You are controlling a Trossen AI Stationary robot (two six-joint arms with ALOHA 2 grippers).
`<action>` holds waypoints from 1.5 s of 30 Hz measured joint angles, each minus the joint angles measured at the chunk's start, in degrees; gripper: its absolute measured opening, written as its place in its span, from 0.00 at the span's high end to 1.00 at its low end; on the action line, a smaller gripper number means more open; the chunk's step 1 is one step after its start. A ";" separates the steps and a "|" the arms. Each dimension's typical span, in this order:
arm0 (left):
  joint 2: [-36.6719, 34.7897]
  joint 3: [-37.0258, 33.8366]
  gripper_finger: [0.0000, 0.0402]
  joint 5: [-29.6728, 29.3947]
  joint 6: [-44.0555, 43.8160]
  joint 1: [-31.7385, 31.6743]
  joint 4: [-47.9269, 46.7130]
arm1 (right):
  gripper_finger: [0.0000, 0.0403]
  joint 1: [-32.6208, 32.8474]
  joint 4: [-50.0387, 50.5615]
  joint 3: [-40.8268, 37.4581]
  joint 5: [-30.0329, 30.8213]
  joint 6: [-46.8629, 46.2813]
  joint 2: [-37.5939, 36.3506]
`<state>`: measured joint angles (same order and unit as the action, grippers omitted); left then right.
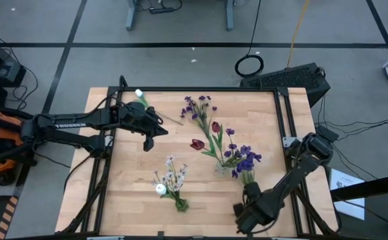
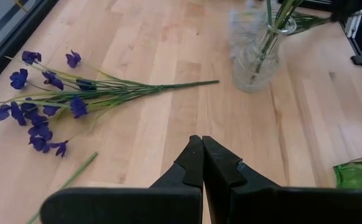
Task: Sort flowers into vase by color
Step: Put the white flowers into the green vase
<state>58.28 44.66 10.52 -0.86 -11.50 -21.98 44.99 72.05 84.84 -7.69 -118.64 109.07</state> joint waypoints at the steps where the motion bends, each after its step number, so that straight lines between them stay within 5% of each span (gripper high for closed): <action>1: 0.00 0.00 1.00 0.02 -0.14 0.02 0.01 | 1.00 0.26 0.48 0.97 -2.73 3.36 0.00; 5: 0.00 0.00 1.00 0.01 -0.16 0.02 0.00 | 1.00 1.46 1.62 3.99 -8.78 14.11 0.00; 12: 0.00 0.00 1.00 -0.04 -0.19 0.02 -0.02 | 1.00 5.33 0.81 9.36 -5.94 32.56 0.00; 26: 0.00 0.00 1.00 -0.02 -9.60 4.19 0.00 | 1.00 16.35 -2.47 11.65 40.60 27.09 0.00; 34: 0.00 0.00 1.00 0.00 -12.35 8.28 0.00 | 1.00 18.34 -6.55 11.65 76.46 31.18 0.00; 42: -0.59 0.00 1.00 0.00 -11.46 9.44 -0.36 | 1.00 10.15 -21.49 11.65 85.30 39.96 0.00; 45: -2.56 0.00 1.00 -0.09 -6.93 9.41 -1.27 | 1.00 6.85 -32.72 11.65 85.68 51.17 0.06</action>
<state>55.72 44.66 10.44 -7.79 -2.09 -23.24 51.84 39.33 96.49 77.99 -67.47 109.14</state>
